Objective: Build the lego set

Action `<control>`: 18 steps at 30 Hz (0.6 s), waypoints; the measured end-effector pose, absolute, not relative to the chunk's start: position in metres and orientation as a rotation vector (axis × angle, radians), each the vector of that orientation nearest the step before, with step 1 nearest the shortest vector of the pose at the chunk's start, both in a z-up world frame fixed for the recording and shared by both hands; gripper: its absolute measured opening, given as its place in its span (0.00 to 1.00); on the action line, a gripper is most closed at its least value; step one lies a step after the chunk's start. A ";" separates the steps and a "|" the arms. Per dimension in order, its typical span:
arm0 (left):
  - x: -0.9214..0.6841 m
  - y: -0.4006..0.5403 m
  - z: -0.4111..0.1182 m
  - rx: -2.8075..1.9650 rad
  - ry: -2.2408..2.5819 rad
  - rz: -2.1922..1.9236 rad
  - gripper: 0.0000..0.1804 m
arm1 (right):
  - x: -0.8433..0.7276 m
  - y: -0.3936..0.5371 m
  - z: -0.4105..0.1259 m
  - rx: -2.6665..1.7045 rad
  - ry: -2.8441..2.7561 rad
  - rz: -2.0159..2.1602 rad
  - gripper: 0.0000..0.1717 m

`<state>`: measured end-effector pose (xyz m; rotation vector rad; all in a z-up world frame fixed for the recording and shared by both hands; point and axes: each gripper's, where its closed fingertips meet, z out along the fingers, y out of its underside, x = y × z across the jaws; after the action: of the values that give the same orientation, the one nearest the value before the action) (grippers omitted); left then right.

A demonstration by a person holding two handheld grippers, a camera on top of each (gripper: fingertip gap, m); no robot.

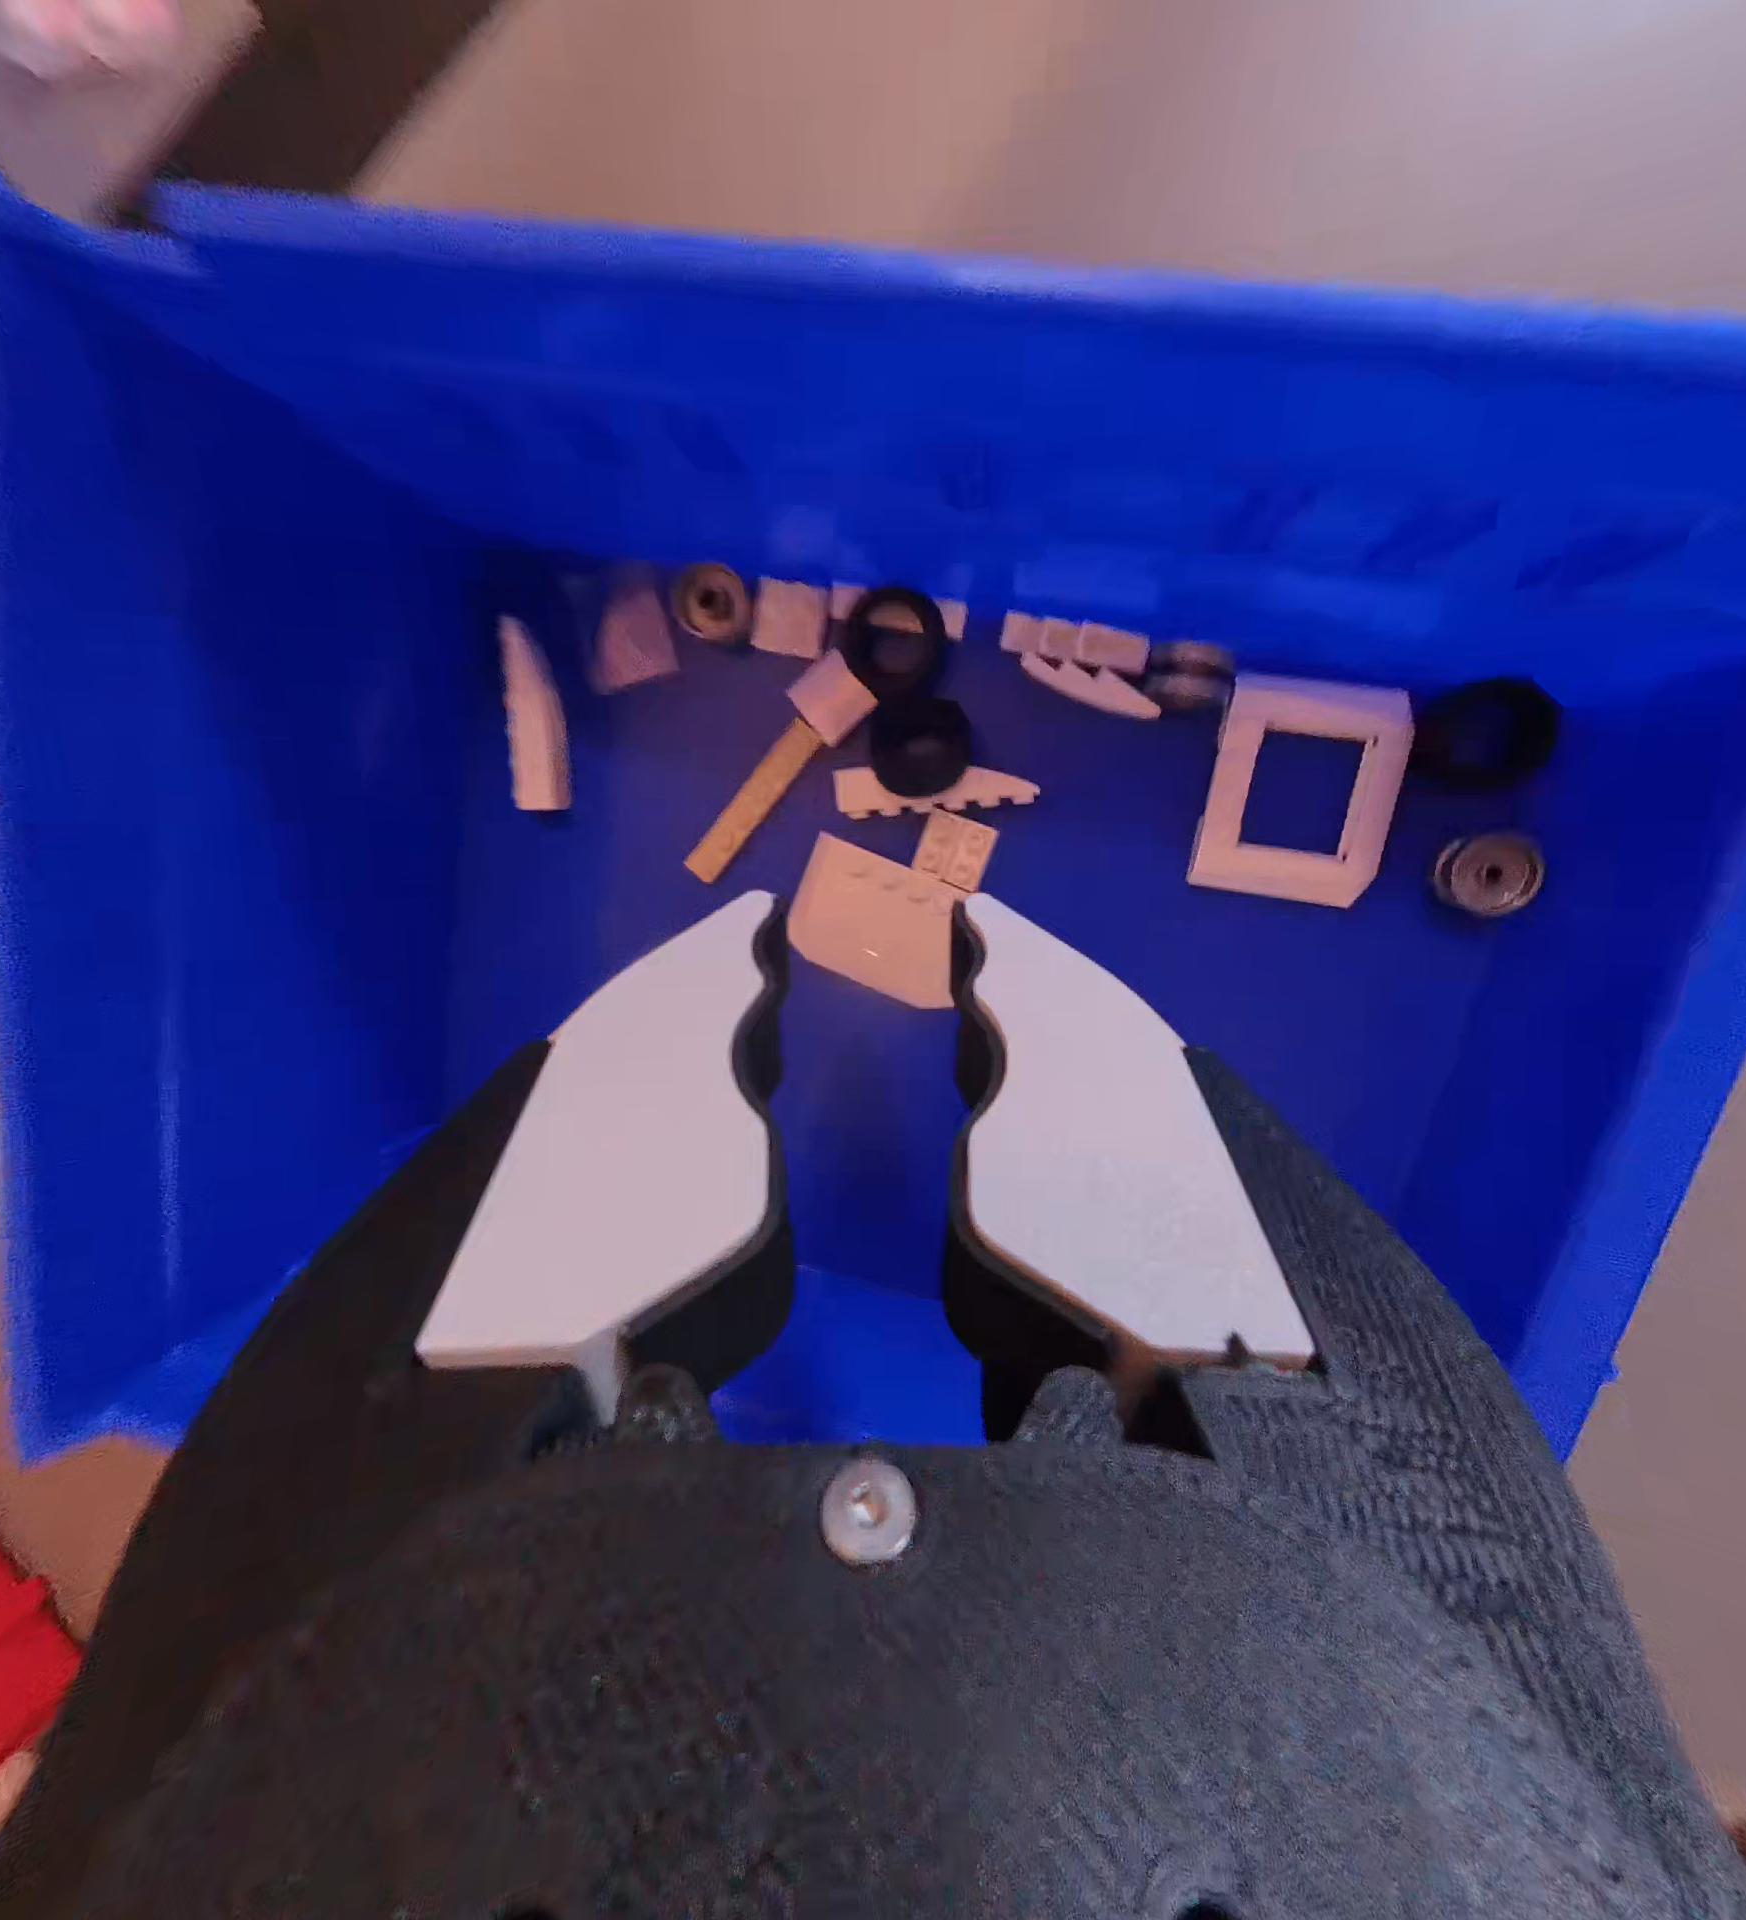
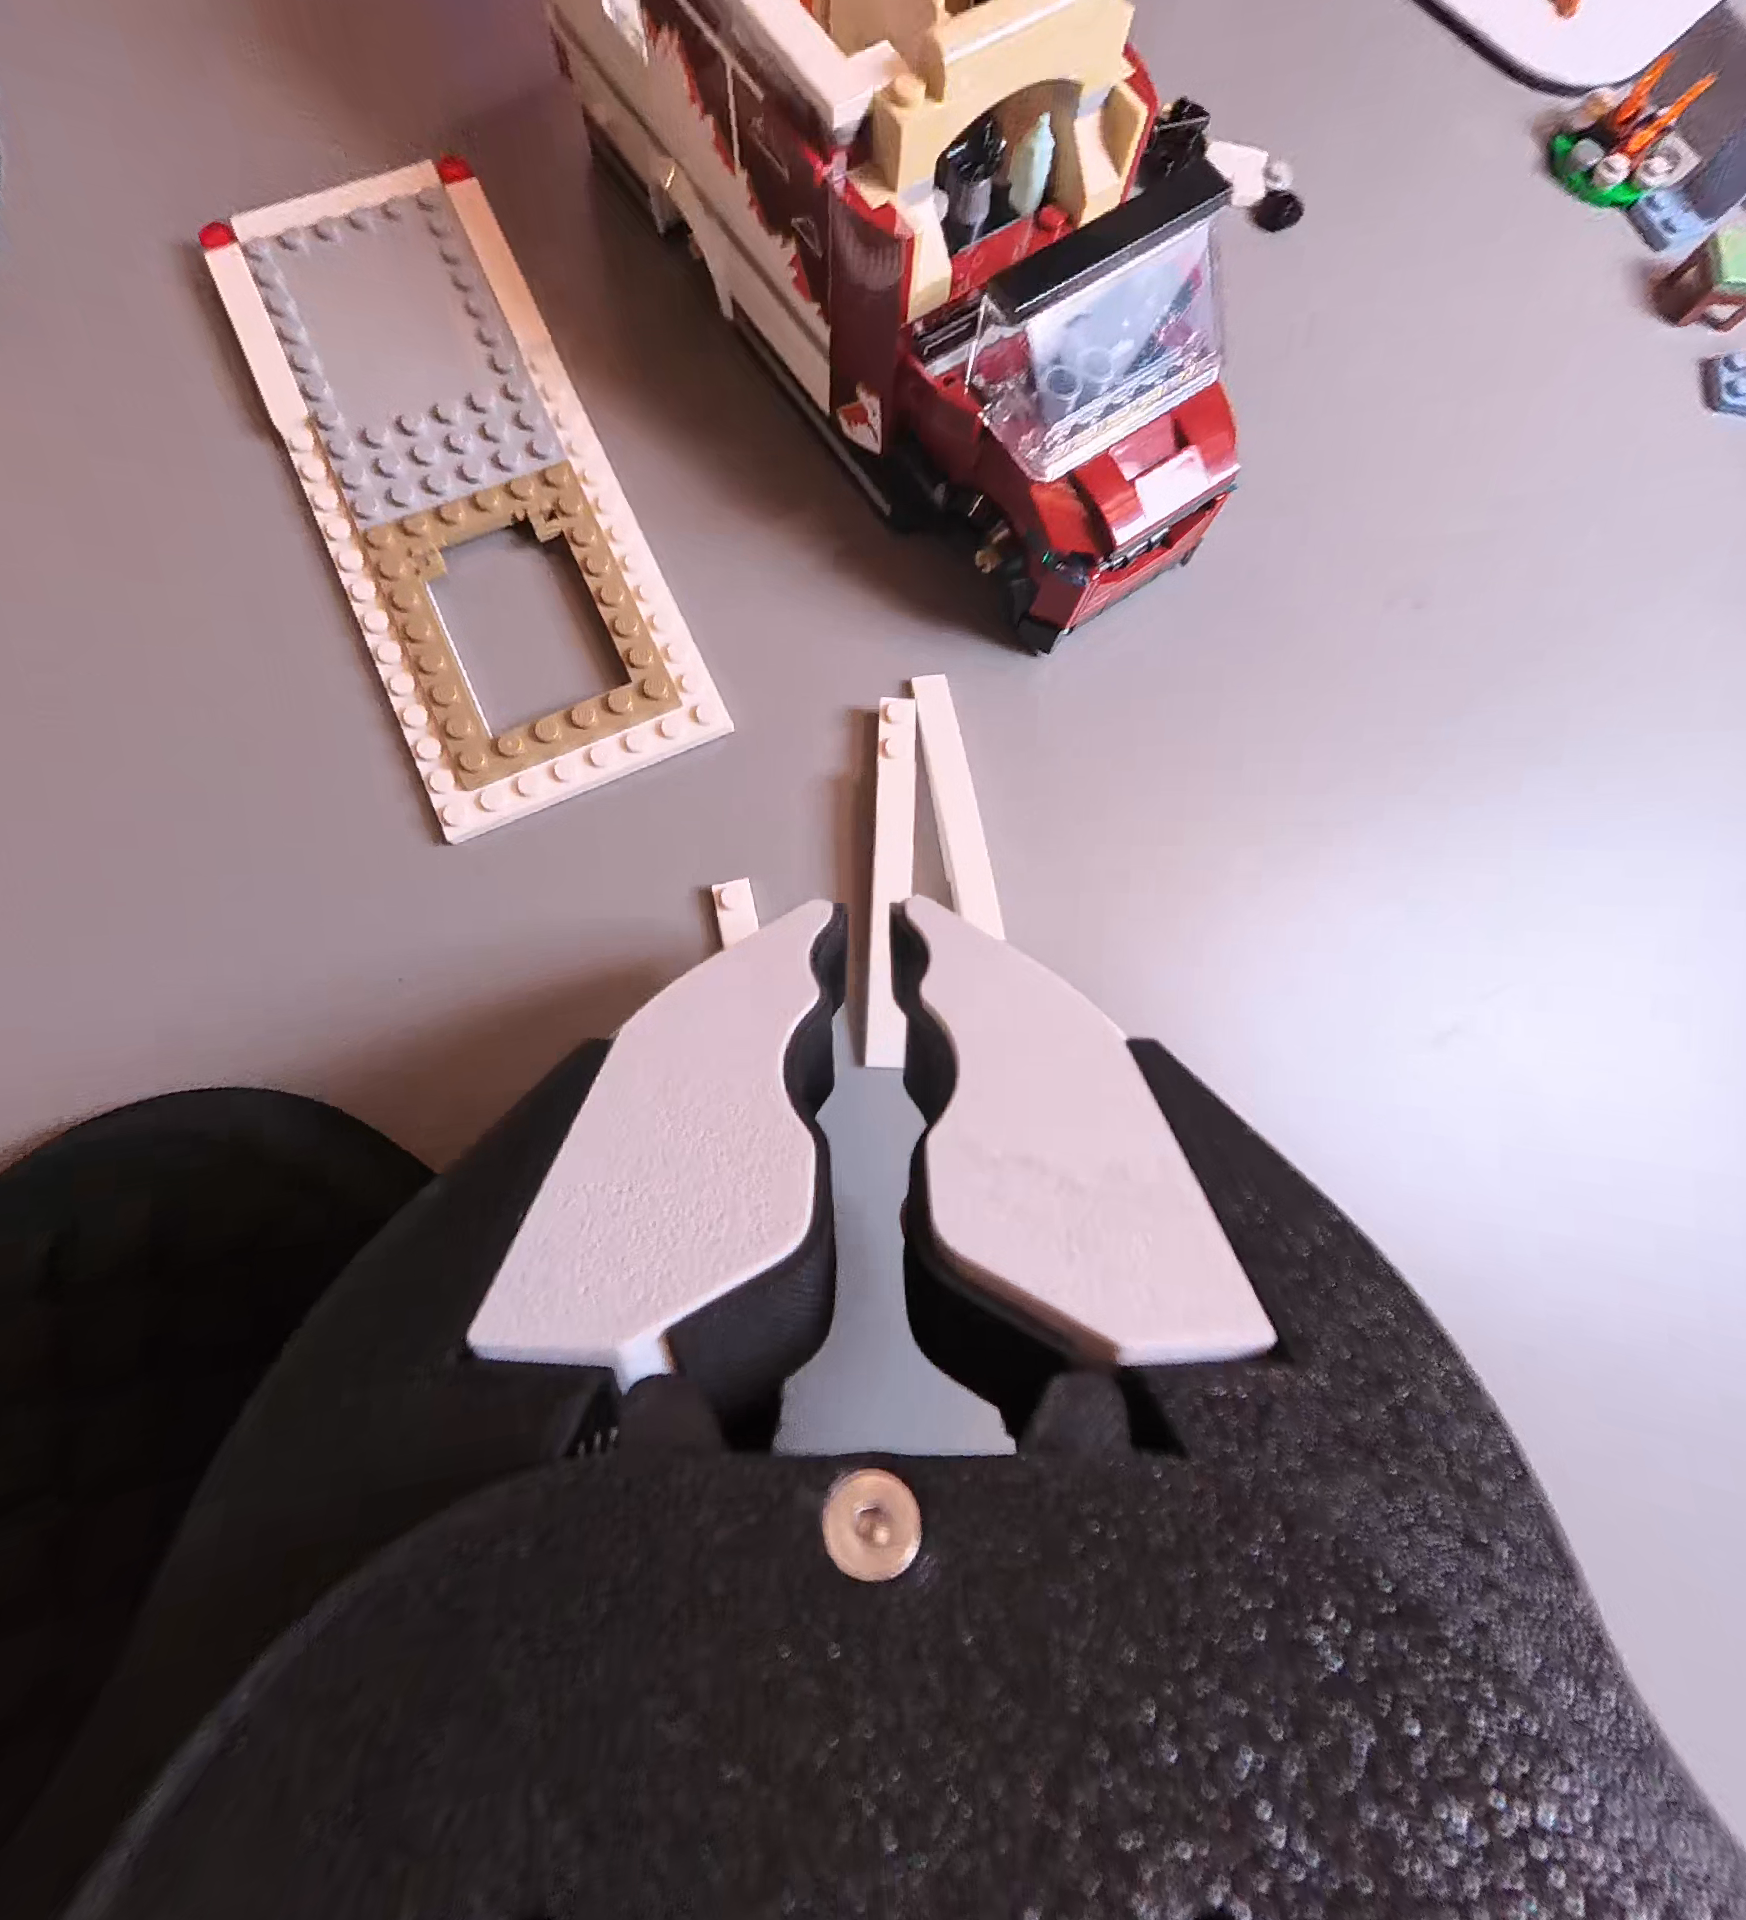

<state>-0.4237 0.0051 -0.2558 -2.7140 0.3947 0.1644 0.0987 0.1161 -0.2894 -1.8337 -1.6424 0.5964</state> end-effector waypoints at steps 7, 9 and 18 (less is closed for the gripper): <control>-0.409 0.025 -0.295 -2.817 0.550 -0.021 0.32 | 0.101 0.115 -0.294 -1.847 -1.612 0.608 0.04; -0.409 0.039 -0.296 -2.789 0.532 -0.016 0.31 | 0.101 0.115 -0.296 -1.853 -1.609 0.616 0.04; -0.436 -0.012 -0.311 -3.059 0.616 0.024 0.14 | 0.101 0.115 -0.291 -1.823 -1.597 0.608 0.04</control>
<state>-0.4365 -0.0121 -0.3108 -3.0594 0.6159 0.0243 0.1013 0.1151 -0.2909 -1.8234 -1.5974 0.6083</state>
